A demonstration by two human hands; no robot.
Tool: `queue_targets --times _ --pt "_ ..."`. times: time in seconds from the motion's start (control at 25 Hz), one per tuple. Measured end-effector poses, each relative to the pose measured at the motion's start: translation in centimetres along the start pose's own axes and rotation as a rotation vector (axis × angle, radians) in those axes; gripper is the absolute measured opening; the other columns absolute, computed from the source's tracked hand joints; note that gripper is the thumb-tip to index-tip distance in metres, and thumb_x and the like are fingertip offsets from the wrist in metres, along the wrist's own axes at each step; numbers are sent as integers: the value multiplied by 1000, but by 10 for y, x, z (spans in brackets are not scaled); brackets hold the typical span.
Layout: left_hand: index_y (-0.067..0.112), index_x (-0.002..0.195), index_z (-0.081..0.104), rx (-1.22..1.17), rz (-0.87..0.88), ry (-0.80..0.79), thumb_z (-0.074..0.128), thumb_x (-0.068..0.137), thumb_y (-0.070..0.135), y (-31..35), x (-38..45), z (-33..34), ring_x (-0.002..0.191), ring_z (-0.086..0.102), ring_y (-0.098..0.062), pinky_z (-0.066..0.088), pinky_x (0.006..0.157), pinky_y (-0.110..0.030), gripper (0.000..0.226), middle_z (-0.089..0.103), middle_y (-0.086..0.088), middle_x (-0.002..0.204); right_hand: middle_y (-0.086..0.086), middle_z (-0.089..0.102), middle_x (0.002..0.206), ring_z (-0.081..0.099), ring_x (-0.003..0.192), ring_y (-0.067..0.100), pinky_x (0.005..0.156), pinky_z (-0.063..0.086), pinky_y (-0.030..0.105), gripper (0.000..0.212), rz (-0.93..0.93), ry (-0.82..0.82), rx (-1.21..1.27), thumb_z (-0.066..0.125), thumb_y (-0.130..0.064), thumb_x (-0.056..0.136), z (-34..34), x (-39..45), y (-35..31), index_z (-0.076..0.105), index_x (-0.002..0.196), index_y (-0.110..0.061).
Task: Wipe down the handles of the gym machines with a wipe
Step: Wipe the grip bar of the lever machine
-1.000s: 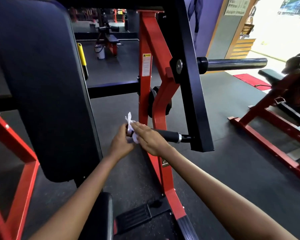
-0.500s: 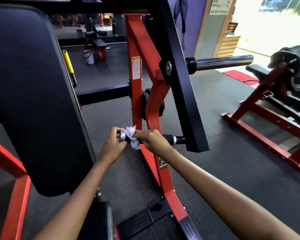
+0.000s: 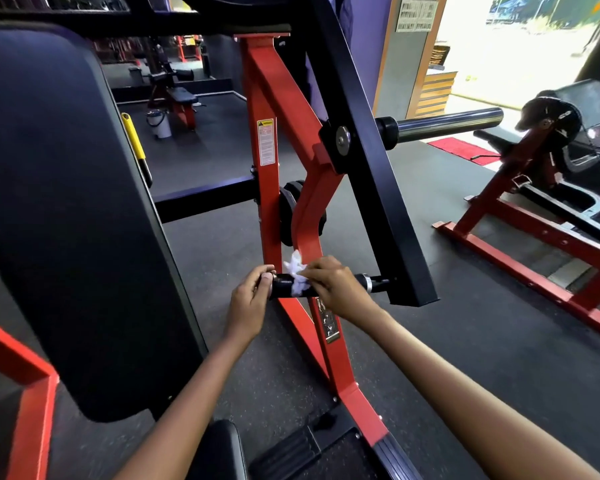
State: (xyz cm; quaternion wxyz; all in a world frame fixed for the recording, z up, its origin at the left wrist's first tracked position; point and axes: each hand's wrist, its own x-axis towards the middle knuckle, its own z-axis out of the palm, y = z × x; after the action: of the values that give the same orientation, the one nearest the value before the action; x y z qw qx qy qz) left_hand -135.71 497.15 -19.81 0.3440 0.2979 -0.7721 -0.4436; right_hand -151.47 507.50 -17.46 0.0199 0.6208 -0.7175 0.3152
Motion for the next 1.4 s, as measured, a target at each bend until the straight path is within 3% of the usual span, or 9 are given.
queue_targets --times 0.16,0.28,0.48,0.72,0.92,1.0,1.16,1.28,1.4 --pt "16 115 61 11 6 -9 37 96 38 -2 1 1 83 58 -8 44 69 -21 37 62 3 93 14 59 83 57 80 33 69 43 36 17 292 153 -107 54 -2 84 3 -10 4 70 87 2" --pt "19 111 60 -24 22 -45 41 100 31 -4 3 -3 89 61 -13 48 73 -21 26 66 -2 98 14 58 90 56 81 27 73 42 31 21 424 270 32 52 -7 89 28 6 -41 69 98 2" --pt "15 109 64 -40 34 -38 41 93 42 -7 5 -3 87 62 -16 46 70 -19 38 65 -2 91 14 59 87 55 74 20 68 37 21 17 271 255 75 58 -2 85 27 -10 -38 70 96 2" --pt "7 111 62 -37 30 -28 44 100 18 -2 3 -1 88 55 -13 38 69 -4 24 60 0 91 17 58 90 58 81 31 66 33 20 21 676 443 30 54 -1 88 10 -31 5 70 100 4" --pt "12 113 61 -130 28 -46 40 90 42 -12 5 1 93 61 -18 52 82 -35 43 64 -3 99 1 49 81 46 72 13 65 29 13 19 378 389 100 63 -17 88 39 -7 -51 72 93 -2" --pt "17 110 60 -142 29 -32 39 89 47 -15 5 2 97 62 -21 53 85 -43 42 65 0 100 -1 49 82 46 70 8 65 32 6 17 328 399 104 65 -12 86 35 -14 -43 71 97 0" --pt "27 106 57 -136 27 -33 39 90 44 -10 5 3 98 59 -19 52 88 -47 30 58 17 96 8 56 81 48 66 8 62 33 0 12 478 454 109 64 -3 85 12 -36 0 71 89 6" --pt "26 108 56 -155 -3 -43 42 97 36 -9 4 4 101 58 -22 52 89 -47 20 57 12 97 17 57 85 56 76 27 61 33 2 14 637 523 70 61 -4 87 2 -42 20 71 90 6" --pt "24 108 58 -165 -7 -15 40 93 40 -9 2 5 98 60 -22 51 84 -39 28 59 6 97 16 56 95 52 78 19 65 31 5 20 724 494 128 57 -8 91 11 -32 3 69 100 6"
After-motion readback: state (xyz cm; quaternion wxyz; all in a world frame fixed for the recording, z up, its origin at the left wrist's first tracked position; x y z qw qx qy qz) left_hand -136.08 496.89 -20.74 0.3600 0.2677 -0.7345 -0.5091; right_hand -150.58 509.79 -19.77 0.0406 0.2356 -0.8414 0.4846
